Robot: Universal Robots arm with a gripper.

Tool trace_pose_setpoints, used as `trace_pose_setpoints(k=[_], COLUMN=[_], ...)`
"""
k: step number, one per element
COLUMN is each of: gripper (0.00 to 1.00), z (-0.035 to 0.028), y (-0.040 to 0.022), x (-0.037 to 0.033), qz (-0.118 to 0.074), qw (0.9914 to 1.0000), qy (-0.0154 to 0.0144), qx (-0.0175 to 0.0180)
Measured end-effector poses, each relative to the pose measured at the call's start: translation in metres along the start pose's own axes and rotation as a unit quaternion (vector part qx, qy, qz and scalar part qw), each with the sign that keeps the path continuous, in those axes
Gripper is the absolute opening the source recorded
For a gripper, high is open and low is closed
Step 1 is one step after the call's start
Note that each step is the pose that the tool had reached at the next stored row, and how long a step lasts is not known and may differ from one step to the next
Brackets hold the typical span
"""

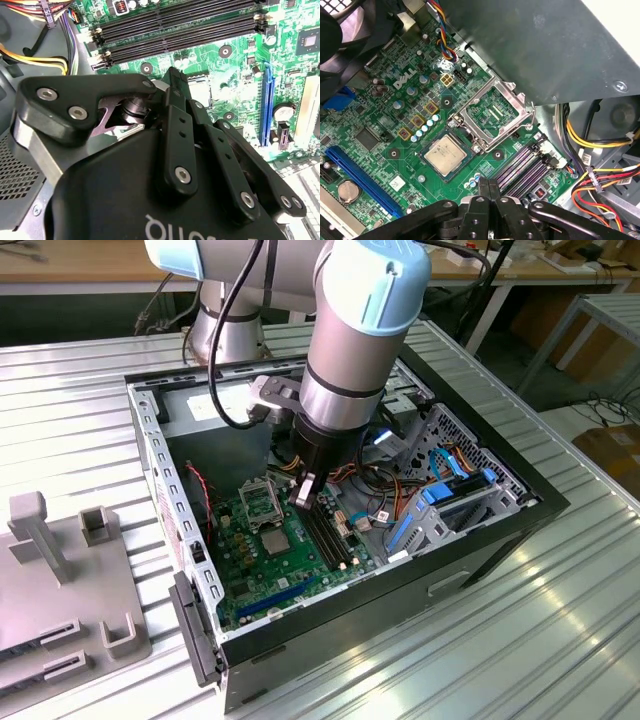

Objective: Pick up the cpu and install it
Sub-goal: 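Close the cpu cover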

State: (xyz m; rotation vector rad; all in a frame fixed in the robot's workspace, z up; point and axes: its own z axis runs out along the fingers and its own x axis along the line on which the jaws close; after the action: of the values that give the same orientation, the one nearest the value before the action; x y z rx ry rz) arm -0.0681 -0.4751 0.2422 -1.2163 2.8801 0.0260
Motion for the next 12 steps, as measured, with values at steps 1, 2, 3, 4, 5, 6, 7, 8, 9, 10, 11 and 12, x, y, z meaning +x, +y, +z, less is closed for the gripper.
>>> trace_pose_setpoints(k=[1, 2, 3, 4, 5, 6, 7, 8, 9, 10, 11, 12], gripper=[0.11, 0.11, 0.11, 0.11, 0.11, 0.11, 0.11, 0.11, 0.11, 0.11, 0.11, 0.11], z=[0.0000, -0.0001, 0.0000, 0.0001, 0.0001, 0.0000, 0.0000, 0.0000, 0.0000, 0.0000, 0.0000, 0.0000], y=[0.0000, 0.0000, 0.0000, 0.0000, 0.0000, 0.0000, 0.0000, 0.0000, 0.0000, 0.0000, -0.0001, -0.0003], x=[0.0000, 0.0001, 0.0000, 0.0000, 0.0000, 0.0000, 0.0000, 0.0000, 0.0001, 0.0001, 0.0002, 0.0003], qz=[0.000, 0.000, 0.000, 0.000, 0.000, 0.000, 0.000, 0.000, 0.000, 0.000, 0.000, 0.000], qw=[1.00000, 1.00000, 1.00000, 0.99999, 0.99999, 0.99999, 0.99999, 0.99999, 0.99999, 0.99999, 0.99998, 0.99996], qy=[-0.0001, -0.0012, -0.0022, -0.0026, -0.0029, -0.0031, -0.0032, -0.0034, -0.0035, -0.0037, -0.0042, -0.0062], qx=[-0.0001, -0.0012, -0.0021, -0.0025, -0.0028, -0.0030, -0.0032, -0.0033, -0.0034, -0.0036, -0.0041, -0.0058])
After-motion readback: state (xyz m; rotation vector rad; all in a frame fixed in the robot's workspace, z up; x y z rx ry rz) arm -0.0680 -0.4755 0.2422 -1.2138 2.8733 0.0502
